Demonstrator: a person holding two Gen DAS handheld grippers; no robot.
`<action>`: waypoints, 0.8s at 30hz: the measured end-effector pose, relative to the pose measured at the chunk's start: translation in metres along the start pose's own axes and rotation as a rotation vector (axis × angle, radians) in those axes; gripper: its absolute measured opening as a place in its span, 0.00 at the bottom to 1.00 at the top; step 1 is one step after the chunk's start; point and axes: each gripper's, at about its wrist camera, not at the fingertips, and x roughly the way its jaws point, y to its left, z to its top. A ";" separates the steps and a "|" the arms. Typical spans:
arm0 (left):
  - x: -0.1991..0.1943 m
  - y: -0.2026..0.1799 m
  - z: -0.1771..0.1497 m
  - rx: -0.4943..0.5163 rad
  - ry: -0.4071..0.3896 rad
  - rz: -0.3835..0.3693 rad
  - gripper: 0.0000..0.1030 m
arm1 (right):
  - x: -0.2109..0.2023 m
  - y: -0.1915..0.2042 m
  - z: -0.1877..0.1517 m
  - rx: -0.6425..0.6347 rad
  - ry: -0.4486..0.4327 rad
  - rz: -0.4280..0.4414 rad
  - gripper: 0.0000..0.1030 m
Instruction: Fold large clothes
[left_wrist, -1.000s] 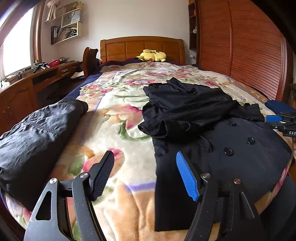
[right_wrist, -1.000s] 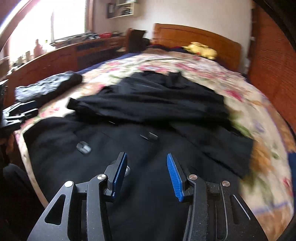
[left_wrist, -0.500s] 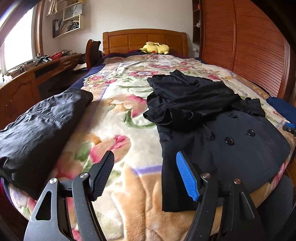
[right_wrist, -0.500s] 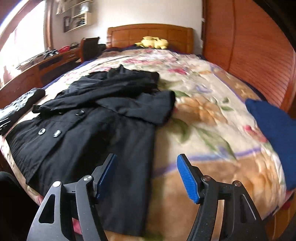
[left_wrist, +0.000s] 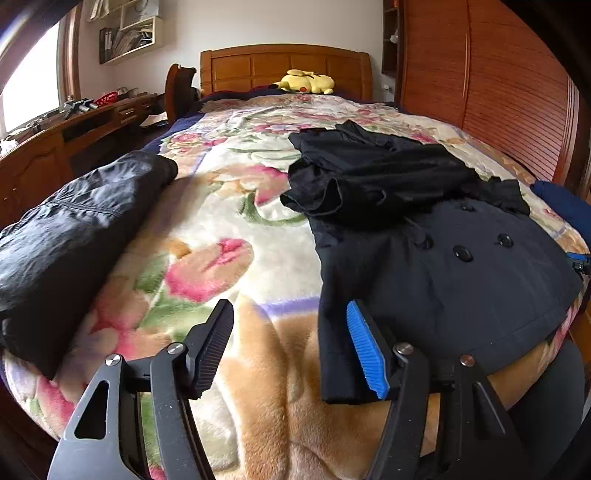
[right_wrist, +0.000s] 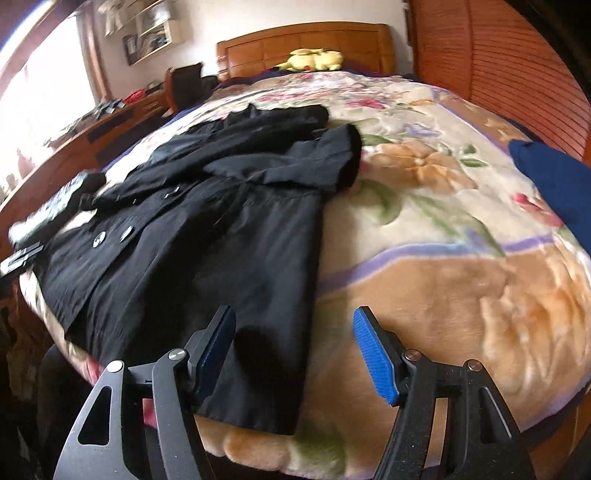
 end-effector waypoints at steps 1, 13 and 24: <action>0.002 0.000 -0.001 -0.001 0.003 0.000 0.63 | 0.002 0.002 -0.002 -0.012 0.002 0.004 0.66; -0.003 -0.012 -0.007 -0.014 0.027 -0.057 0.40 | 0.002 0.007 -0.011 -0.030 -0.031 0.025 0.28; -0.019 -0.027 -0.006 0.037 0.010 -0.082 0.07 | -0.002 0.018 -0.011 -0.059 -0.045 -0.016 0.09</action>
